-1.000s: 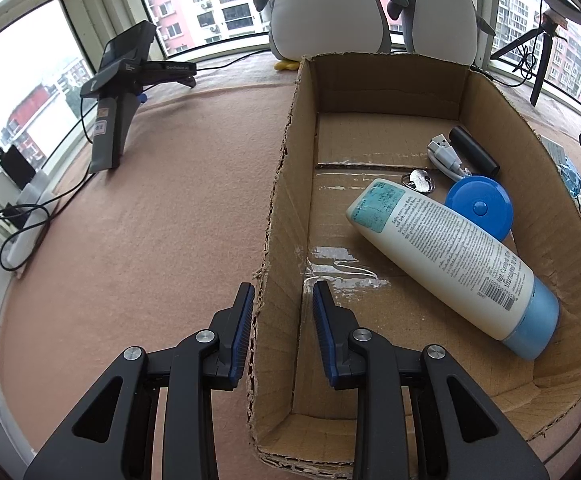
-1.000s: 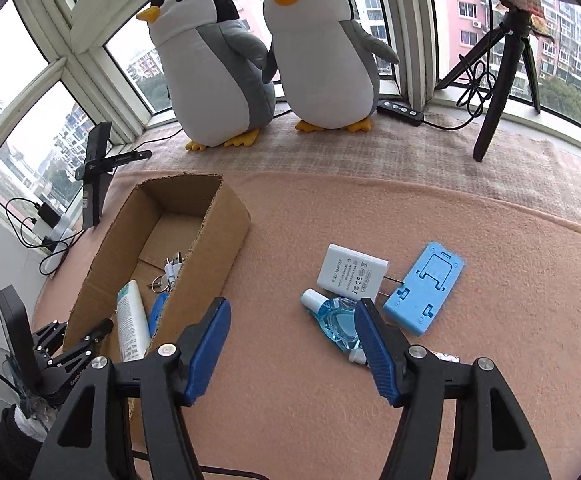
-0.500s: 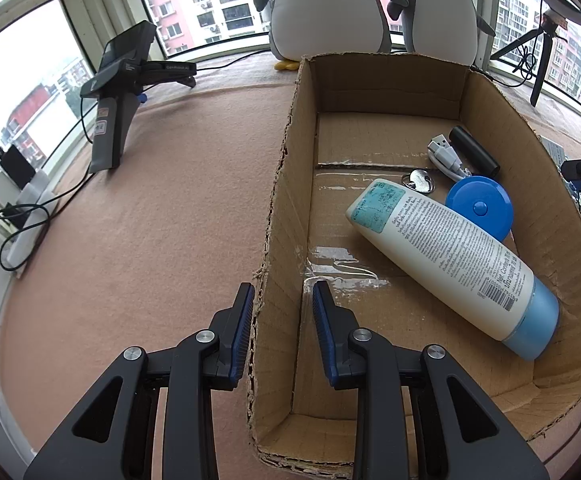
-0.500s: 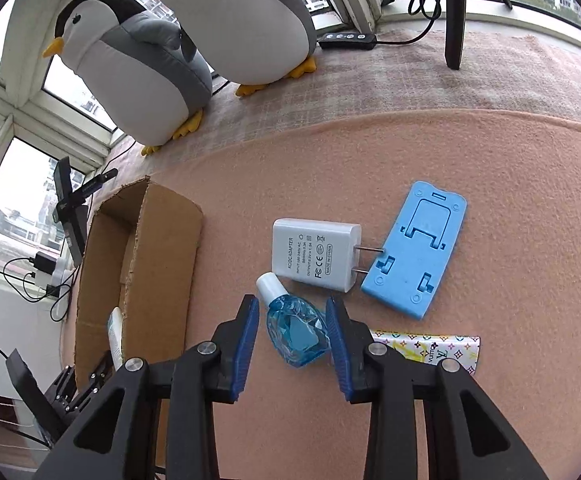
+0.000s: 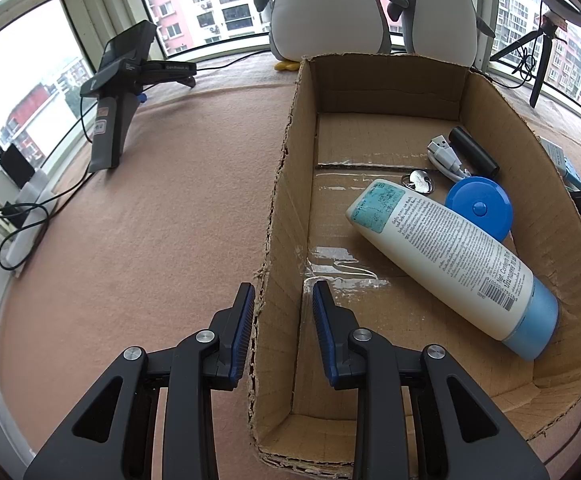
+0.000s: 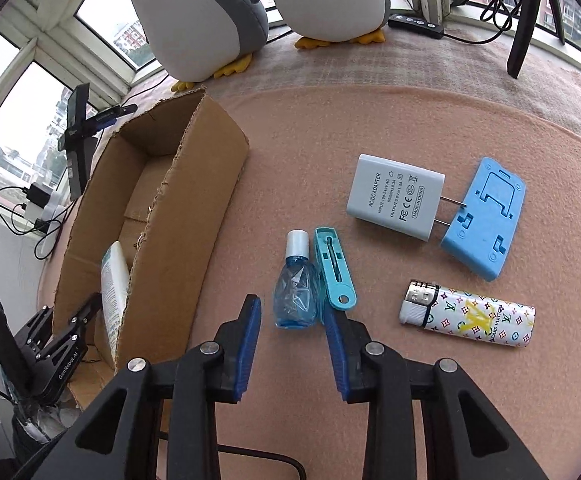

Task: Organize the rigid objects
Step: 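Move the right tool to the blue eye-drop bottle and close around it, then grip the eye-drop bottle upright with the right tool and lift it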

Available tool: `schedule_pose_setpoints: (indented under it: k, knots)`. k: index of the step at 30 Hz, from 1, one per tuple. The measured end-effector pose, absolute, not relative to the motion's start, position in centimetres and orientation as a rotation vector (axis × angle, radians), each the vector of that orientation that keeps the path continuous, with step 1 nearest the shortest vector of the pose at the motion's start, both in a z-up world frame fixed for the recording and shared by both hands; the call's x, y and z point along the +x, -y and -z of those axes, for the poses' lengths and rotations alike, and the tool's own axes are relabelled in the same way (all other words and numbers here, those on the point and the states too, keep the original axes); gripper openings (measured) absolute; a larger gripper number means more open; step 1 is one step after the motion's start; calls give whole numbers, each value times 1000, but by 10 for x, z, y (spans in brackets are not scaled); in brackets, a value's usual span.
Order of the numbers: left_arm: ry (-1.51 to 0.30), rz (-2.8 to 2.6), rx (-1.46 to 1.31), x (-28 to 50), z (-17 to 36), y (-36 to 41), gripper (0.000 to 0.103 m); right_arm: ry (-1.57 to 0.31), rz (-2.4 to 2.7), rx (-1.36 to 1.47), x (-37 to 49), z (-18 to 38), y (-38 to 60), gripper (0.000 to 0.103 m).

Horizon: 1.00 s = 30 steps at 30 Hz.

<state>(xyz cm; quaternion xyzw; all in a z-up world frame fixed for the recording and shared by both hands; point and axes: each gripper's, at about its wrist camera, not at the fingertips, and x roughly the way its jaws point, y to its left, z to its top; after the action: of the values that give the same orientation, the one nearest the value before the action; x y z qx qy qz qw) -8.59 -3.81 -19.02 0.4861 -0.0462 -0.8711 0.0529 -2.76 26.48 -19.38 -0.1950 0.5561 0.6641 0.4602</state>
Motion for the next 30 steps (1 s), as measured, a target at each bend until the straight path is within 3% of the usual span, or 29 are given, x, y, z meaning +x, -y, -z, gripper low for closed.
schedule_pose_setpoints:
  k: [23, 30]
  knots:
    - [133, 2650, 1476, -86, 191, 37, 27, -1256, -1676, -598, -65, 179, -269, 31]
    - [130, 2651, 1476, -86, 191, 37, 27, -1334, -1630, -556, -53, 191, -280, 31]
